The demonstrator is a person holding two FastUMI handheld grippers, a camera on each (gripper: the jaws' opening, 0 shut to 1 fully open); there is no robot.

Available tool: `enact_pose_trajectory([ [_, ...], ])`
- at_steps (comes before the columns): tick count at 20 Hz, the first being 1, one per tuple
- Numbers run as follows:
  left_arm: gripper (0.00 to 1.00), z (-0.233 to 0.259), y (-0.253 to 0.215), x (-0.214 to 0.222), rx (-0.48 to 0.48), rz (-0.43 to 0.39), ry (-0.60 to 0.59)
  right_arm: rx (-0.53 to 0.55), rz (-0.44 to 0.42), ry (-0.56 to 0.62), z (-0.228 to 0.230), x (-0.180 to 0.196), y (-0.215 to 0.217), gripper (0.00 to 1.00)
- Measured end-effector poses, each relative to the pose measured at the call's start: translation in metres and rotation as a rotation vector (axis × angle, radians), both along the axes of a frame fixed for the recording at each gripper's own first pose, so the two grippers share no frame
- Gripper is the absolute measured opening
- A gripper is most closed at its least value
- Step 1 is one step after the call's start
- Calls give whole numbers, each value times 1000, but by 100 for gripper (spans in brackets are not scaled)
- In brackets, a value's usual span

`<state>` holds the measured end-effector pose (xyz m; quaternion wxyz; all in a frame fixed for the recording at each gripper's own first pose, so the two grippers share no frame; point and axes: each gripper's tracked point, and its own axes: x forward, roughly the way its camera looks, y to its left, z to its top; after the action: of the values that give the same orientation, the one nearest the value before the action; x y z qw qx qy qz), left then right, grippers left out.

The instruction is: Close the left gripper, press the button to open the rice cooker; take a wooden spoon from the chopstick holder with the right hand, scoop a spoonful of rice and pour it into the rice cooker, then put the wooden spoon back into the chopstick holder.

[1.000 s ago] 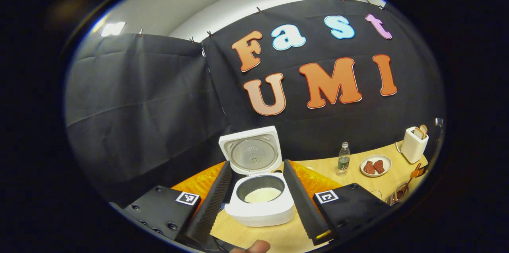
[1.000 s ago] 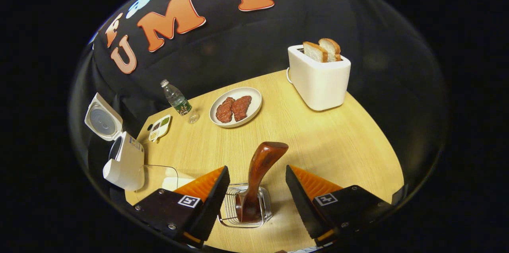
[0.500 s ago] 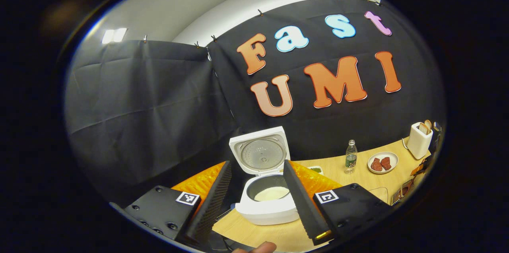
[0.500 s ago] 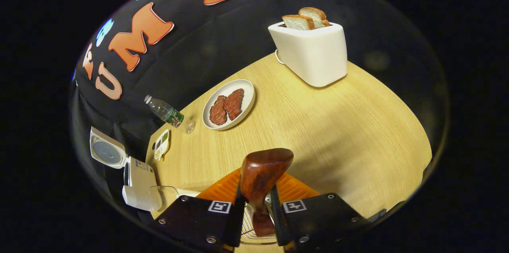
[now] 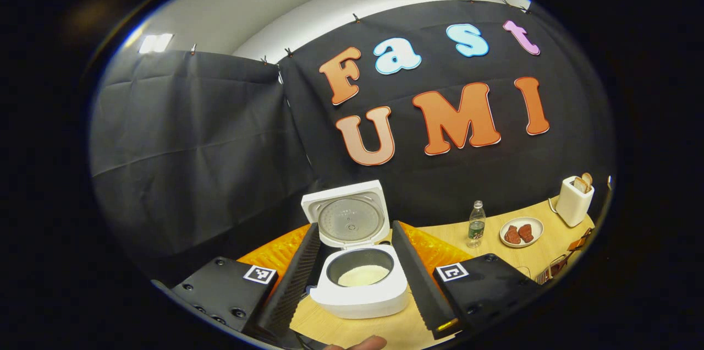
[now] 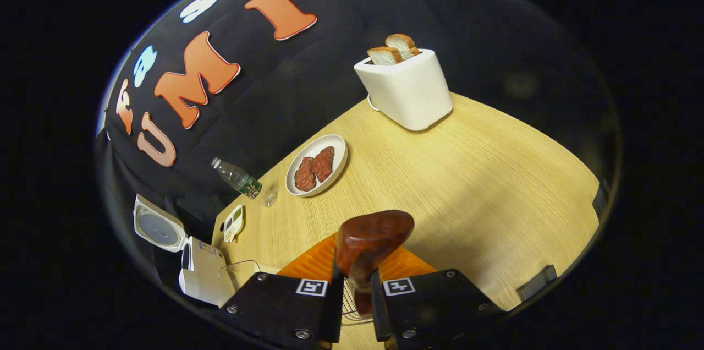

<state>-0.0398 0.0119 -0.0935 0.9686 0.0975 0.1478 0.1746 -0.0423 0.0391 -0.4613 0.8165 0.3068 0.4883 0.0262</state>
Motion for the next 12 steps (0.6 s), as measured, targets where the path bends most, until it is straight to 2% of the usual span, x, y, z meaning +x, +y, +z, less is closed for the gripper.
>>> enact_pose_trajectory([
  [1,86,1,0,4,-3,-8,-5,-6,-14,-13,3,-1,-1,22],
  [2,90,1,0,8,-5,-17,-11,-7,-26,-29,7,1,-1,19],
  [5,90,-2,5,17,-9,-42,-16,-14,-46,-103,33,12,-4,17],
  [6,86,-3,8,17,-11,-46,-19,-26,-49,-139,46,17,-4,17],
  [7,90,-4,13,20,-16,-51,-20,-44,-45,-181,58,22,-5,17],
  [9,90,-8,23,23,-29,-53,-26,-84,-23,-256,84,29,-3,17],
  [10,86,-9,29,24,-33,-53,-31,-95,-14,-297,98,33,1,17],
  [11,90,-10,35,26,-36,-52,-35,-95,-2,-335,113,35,6,17],
  [12,86,-13,42,27,-40,-50,-37,-88,8,-364,126,37,14,16],
])
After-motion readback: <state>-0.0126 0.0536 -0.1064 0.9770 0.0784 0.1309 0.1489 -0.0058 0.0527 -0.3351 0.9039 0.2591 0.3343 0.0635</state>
